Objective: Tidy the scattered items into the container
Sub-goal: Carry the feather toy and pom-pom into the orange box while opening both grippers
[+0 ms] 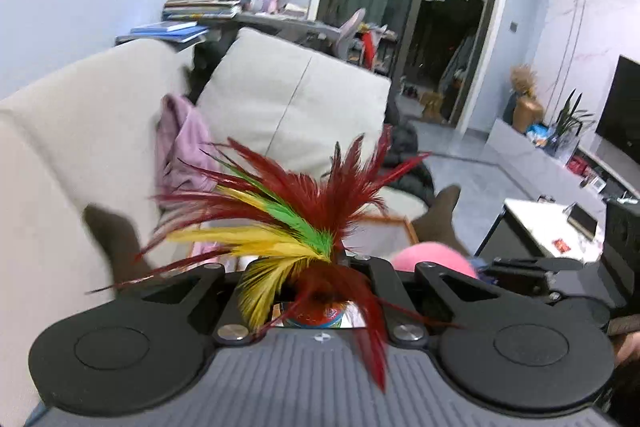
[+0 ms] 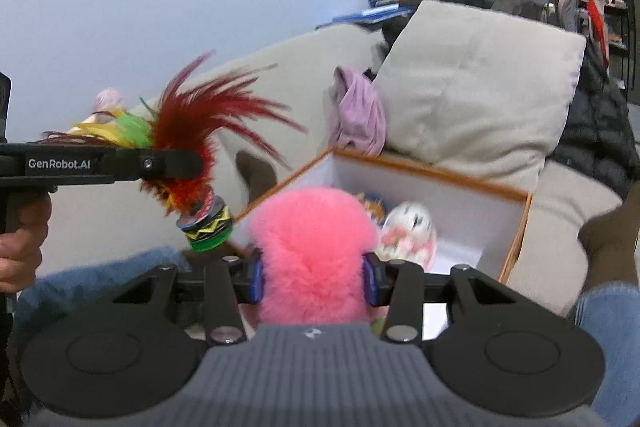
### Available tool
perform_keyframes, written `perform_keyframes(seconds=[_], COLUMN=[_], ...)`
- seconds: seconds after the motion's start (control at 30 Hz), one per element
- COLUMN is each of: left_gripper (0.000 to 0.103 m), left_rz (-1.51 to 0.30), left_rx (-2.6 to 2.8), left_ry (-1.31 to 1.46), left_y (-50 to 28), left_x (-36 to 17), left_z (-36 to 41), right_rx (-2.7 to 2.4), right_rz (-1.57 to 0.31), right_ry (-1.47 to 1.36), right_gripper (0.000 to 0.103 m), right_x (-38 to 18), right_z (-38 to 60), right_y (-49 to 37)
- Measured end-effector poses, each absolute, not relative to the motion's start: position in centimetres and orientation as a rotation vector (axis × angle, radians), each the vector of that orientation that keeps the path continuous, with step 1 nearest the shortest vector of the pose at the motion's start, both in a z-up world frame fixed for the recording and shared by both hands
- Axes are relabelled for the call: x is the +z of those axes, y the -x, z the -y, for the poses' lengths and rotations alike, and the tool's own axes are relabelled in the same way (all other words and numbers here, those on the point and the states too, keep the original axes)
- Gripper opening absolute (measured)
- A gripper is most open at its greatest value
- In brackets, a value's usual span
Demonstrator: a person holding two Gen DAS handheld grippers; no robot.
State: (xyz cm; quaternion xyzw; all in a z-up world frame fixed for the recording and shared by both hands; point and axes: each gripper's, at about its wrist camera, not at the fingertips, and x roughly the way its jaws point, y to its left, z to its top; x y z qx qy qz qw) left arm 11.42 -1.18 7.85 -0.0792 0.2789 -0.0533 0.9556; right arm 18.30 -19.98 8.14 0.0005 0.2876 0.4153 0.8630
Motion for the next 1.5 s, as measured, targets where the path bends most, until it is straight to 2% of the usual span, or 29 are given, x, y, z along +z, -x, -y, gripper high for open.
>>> perform_keyframes(seconds=[0.2, 0.33, 0.43, 0.47, 0.5, 0.53, 0.8, 0.87, 0.93, 1.03, 1.1, 1.17, 1.27, 1.37, 1.5], left_gripper=[0.010, 0.010, 0.010, 0.010, 0.010, 0.010, 0.013, 0.014, 0.019, 0.025, 0.032, 0.033, 0.036, 0.051, 0.051], left_rz=[-0.701, -0.798, -0.832, -0.839, -0.847, -0.856, -0.910, -0.930, -0.938, -0.919, -0.898, -0.865, -0.808, -0.761, -0.749], left_rx=[-0.115, -0.130, -0.144, -0.145, -0.146, -0.148, -0.137, -0.131, -0.125, -0.120, -0.116, -0.108, -0.076, -0.051, -0.038], left_ry=[0.125, 0.121, 0.117, 0.108, 0.099, 0.092, 0.002, 0.009, 0.033, 0.059, 0.082, 0.111, 0.143, 0.168, 0.160], left_y=[-17.7, -19.6, -20.0, -20.2, -20.2, -20.3, -20.2, -20.4, -20.3, -19.9, -19.5, -19.0, -18.3, -17.6, -16.9], left_x=[2.4, -1.9, -3.9, -4.3, -4.6, -5.0, -6.7, -7.0, -7.0, -6.2, -5.3, -4.2, -2.4, -0.8, 0.7], left_z=[1.8, 1.8, 1.0, 0.9, 0.8, 0.8, 1.3, 1.2, 0.8, 0.3, -0.1, -0.6, -1.2, -1.8, -2.1], right_rx=[0.804, 0.795, 0.784, 0.787, 0.797, 0.803, 0.771, 0.752, 0.741, 0.742, 0.744, 0.742, 0.716, 0.723, 0.749], right_rz=[-0.752, -0.865, -0.935, -0.954, -0.985, -1.014, -1.073, -1.080, -1.089, -1.096, -1.098, -1.113, -1.161, -1.209, -1.234], right_ry=[0.012, 0.051, 0.074, 0.070, 0.059, 0.038, 0.003, 0.013, 0.020, 0.020, 0.021, 0.025, 0.057, 0.061, 0.022], right_gripper=[0.045, 0.044, 0.040, 0.027, 0.009, 0.008, 0.013, 0.020, 0.025, 0.025, 0.027, 0.028, 0.028, 0.024, 0.022], right_x=[5.2, 2.3, 0.4, 0.0, -0.6, -1.1, -2.3, -2.3, -2.4, -2.3, -2.3, -2.5, -3.1, -3.7, -4.1], right_z=[17.6, 16.1, 15.0, 14.8, 14.6, 14.5, 14.4, 14.6, 14.8, 15.1, 15.0, 14.8, 14.1, 13.3, 12.7], right_y=[-23.4, -25.6, -26.5, -26.8, -27.3, -27.7, -29.0, -29.1, -29.2, -29.1, -29.0, -29.0, -29.2, -29.4, -29.6])
